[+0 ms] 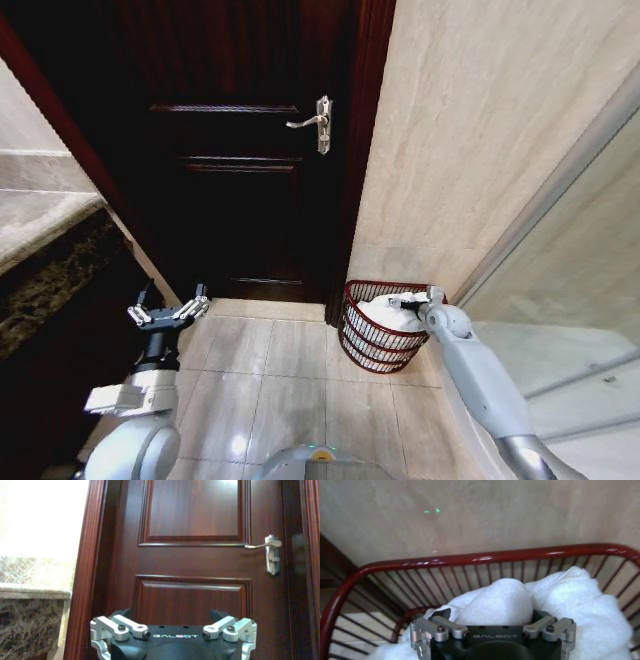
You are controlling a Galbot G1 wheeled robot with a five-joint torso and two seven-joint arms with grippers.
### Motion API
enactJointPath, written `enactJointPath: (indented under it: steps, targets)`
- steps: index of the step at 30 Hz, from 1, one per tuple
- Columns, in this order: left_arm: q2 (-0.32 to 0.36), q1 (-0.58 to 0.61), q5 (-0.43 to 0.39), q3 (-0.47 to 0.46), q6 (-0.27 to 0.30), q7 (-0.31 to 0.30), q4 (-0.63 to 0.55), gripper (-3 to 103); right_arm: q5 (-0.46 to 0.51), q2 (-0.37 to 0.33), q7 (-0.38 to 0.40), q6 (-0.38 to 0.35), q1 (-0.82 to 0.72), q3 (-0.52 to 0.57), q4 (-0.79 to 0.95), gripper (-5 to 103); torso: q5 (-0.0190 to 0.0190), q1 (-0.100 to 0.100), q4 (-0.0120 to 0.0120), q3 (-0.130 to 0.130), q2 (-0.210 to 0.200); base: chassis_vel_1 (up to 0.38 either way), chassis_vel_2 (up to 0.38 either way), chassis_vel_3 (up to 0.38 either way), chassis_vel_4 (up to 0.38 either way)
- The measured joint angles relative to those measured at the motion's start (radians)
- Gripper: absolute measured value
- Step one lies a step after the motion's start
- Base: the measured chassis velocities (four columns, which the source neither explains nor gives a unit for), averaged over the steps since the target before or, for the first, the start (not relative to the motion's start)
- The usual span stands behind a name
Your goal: Discard the used towel into the hamper.
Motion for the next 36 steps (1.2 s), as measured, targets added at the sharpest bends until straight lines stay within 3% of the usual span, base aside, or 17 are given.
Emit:
enactJointPath:
  steps: [11,17,28,36]
  targets:
    - [-0.010,0.014,0.000,-0.023,0.002,0.000,-0.014,100,0.012,0.050,-0.004,-0.001,0.050,-0.037,-0.076,100,0.0001,0.000,0.0002,0.000,0.000,0.000,0.000,0.000,0.000]
    - [-0.017,0.016,0.000,-0.027,0.003,0.000,-0.016,100,0.065,0.081,0.004,-0.001,0.078,-0.040,-0.130,100,0.0001,0.000,0.0003,0.000,0.000,0.000,0.000,0.000,0.000]
    - [-0.021,0.016,0.001,-0.029,0.006,0.001,-0.016,100,0.061,0.091,0.006,-0.001,0.101,-0.031,-0.214,100,0.0002,0.000,0.0004,0.000,0.000,0.000,0.000,0.000,0.000]
    - [-0.014,0.011,-0.001,-0.026,0.009,0.001,-0.013,100,0.053,0.077,0.030,-0.002,0.088,-0.029,-0.163,100,0.0005,0.000,0.0002,0.000,0.000,0.000,0.000,0.000,0.000]
